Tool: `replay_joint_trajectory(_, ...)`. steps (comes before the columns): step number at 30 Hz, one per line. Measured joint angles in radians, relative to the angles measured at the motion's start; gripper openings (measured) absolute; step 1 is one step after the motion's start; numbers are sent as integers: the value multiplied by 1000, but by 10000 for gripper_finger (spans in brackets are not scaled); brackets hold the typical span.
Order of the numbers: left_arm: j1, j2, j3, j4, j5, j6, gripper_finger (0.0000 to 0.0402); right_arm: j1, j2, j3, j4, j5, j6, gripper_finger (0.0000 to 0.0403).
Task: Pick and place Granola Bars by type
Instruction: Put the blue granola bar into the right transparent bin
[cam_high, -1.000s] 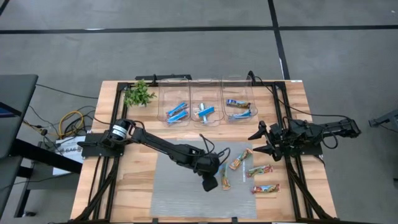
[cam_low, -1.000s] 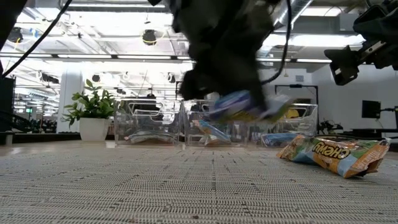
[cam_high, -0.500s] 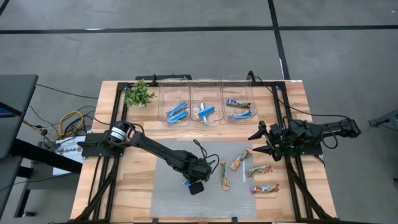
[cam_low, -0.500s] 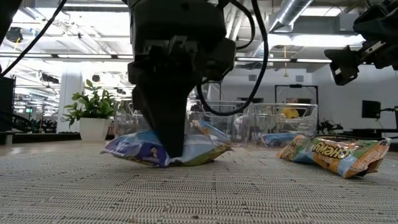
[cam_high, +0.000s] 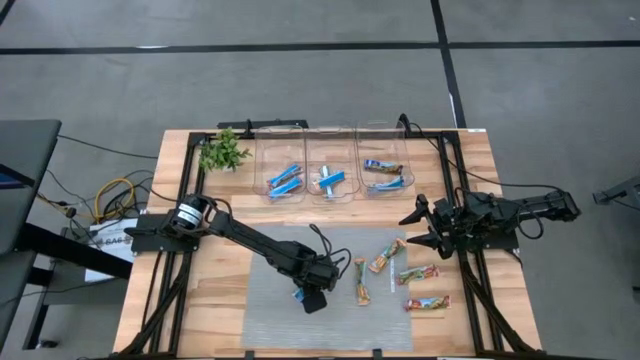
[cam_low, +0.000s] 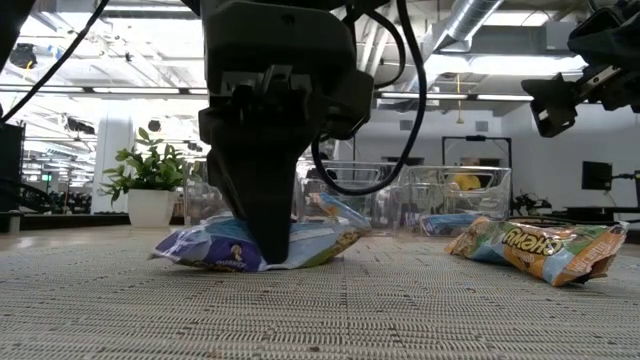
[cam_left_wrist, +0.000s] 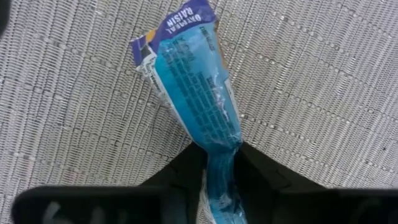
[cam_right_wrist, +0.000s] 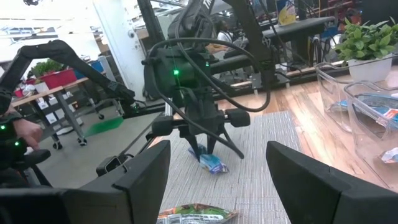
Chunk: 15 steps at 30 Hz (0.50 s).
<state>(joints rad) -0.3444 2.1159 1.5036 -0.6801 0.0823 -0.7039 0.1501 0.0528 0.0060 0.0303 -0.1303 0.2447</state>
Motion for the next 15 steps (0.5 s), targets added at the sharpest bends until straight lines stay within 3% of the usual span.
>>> replay_joint_trajectory(8, 3, 0, 0, 2, 8, 10, 162, 0, 0, 0, 0, 0, 0, 260)
replay_joint_trajectory(15, 3, 1, 0, -2, -37, 11, 163, 0, 0, 0, 0, 0, 0, 260)
